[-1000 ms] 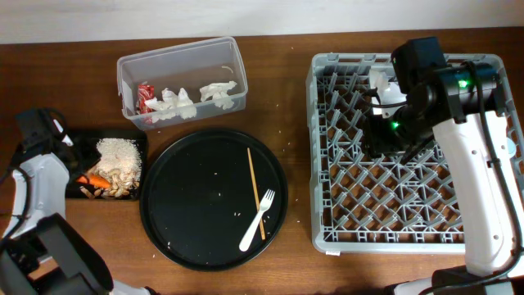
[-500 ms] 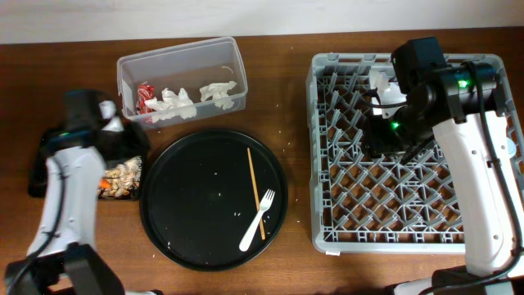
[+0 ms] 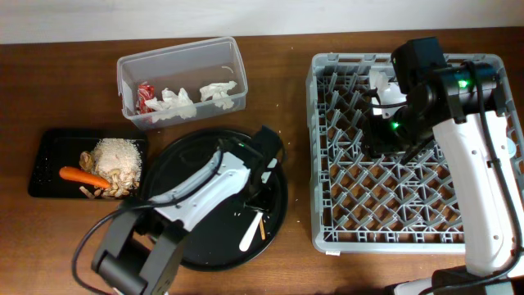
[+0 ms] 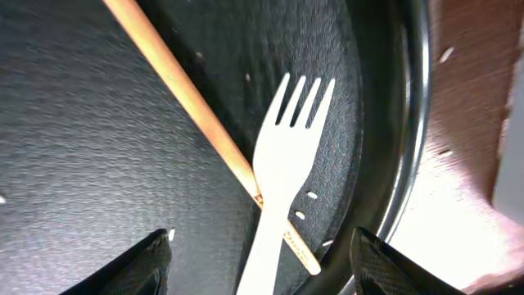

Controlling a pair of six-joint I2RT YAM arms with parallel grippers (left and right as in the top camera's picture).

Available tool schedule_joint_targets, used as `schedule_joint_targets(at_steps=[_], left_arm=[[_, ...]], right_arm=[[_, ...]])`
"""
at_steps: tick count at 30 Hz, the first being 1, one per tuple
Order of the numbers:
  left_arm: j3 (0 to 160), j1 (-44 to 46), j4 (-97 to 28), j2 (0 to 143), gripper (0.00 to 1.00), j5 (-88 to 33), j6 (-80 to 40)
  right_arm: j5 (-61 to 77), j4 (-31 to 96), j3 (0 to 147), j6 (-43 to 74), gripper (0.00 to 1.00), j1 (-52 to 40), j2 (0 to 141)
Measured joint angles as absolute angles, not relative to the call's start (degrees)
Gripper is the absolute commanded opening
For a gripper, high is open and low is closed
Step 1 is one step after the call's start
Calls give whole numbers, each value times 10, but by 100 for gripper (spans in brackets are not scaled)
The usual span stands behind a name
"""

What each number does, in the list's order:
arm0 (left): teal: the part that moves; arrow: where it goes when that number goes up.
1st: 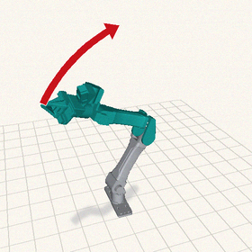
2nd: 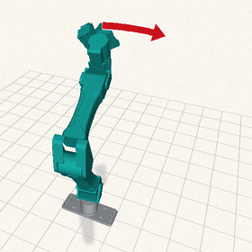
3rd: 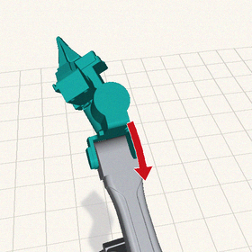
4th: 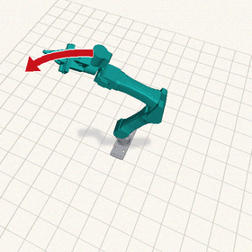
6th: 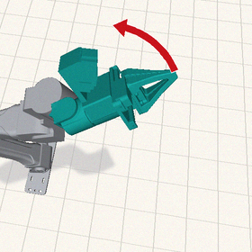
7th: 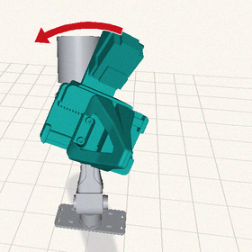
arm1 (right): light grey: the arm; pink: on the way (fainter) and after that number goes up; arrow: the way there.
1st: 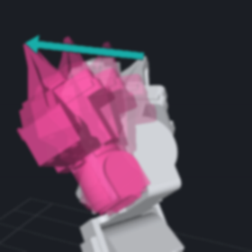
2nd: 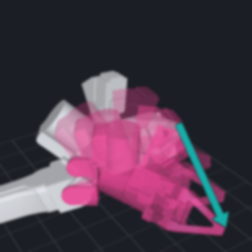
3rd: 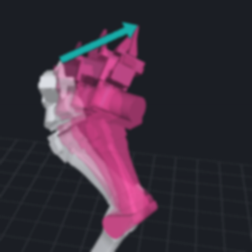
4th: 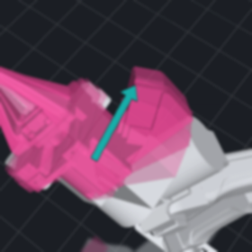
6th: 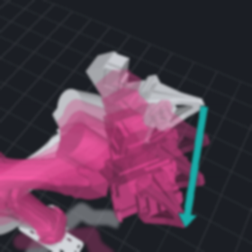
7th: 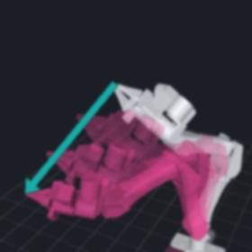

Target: Sort waste into correct bins and load items into the dishwasher rack

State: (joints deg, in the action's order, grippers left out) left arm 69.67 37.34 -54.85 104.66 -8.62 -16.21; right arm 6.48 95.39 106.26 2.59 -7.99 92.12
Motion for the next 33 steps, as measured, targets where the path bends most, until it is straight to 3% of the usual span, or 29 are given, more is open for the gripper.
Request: schedule_joint_targets(at_steps=[2,9,11,15,18,22,25,27,29,33], left_arm=[[696,386,-550,1064,61,-87,-166],[696,389,-553,1084,59,-60,-168],[689,389,-555,1084,51,-15,-180],[683,379,-562,1084,50,64,-208],[683,315,-570,1084,51,88,-218],[703,221,-615,1072,59,97,-222],[707,177,-631,988,76,96,-223],[708,121,-651,925,92,90,-225],[710,33,-665,874,95,66,-225],[710,-118,-683,861,99,-5,-207]], right_arm=[[65,954,1063,26,51,-80,921],[65,955,1063,26,51,-80,921],[65,957,1063,26,52,-80,921],[65,958,1063,26,51,-80,921],[65,958,1063,26,52,-80,921],[65,958,1063,26,52,-80,921],[65,958,1063,26,63,-80,921],[78,954,1063,27,64,-80,921],[94,945,1063,27,64,-91,921],[106,908,1063,29,70,-211,922]])
